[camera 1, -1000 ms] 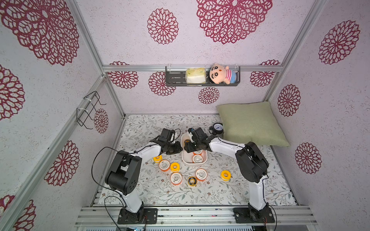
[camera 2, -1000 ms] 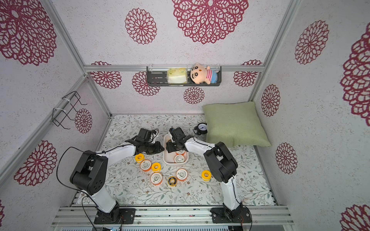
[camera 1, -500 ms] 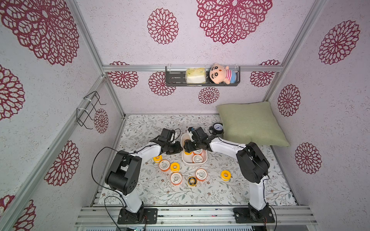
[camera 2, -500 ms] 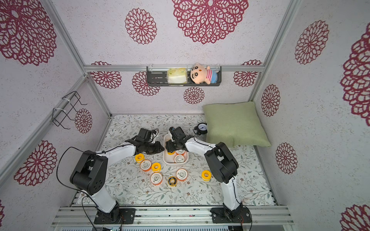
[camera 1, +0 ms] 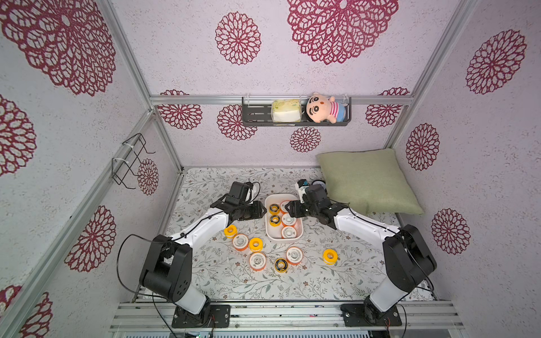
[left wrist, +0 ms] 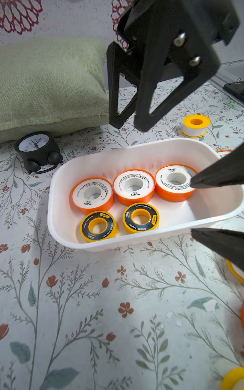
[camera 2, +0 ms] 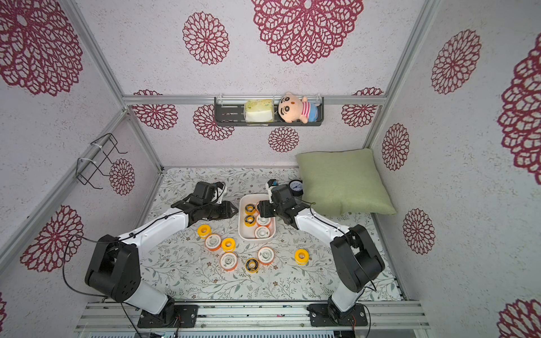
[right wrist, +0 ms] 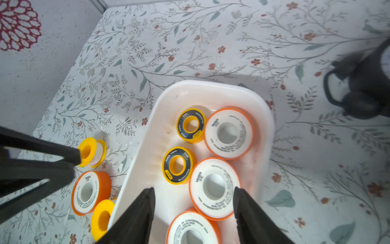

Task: Put the sealing tape into the storage box
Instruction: Place the sealing tape in the storage box, then pick up the sealing tape at the center of the board.

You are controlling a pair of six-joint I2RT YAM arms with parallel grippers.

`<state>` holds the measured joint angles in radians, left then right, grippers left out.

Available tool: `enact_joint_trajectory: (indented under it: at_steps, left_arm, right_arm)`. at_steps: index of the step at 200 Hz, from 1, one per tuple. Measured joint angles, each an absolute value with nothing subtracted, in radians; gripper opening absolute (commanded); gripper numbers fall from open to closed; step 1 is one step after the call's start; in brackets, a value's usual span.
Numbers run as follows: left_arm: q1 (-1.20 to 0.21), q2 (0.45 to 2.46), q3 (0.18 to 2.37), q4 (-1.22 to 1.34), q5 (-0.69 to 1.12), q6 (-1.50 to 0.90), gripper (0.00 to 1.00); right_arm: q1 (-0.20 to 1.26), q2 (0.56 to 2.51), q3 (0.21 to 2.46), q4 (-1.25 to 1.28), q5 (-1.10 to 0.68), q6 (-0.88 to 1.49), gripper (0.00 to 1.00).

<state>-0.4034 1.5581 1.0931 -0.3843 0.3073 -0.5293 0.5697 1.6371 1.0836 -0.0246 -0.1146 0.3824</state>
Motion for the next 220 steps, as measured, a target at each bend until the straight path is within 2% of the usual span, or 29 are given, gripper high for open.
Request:
enact_joint_trajectory:
  at_steps: [34, 86, 186, 220]
  left_arm:
    - [-0.472, 1.478, 1.082, -0.455, 0.241, -0.496, 0.38]
    - [-0.619, 1.422, 1.024, -0.532, 0.173, -0.441, 0.44]
    - [-0.849, 1.441, 0.933, -0.536, 0.172, -0.345, 0.78]
    - [-0.915, 1.509, 0.933, -0.533, 0.152, -0.321, 0.83]
  right_arm:
    - [0.514, 1.617, 1.003, -0.019, -0.136, 0.400, 0.64]
    - [0.504, 1.608, 0.946, 0.005, -0.162, 0.430, 0.63]
    - [0.504, 1.610, 0.936, 0.034, -0.187, 0.448, 0.63]
    - [0.504, 1.615, 0.936, 0.034, -0.189, 0.448, 0.63]
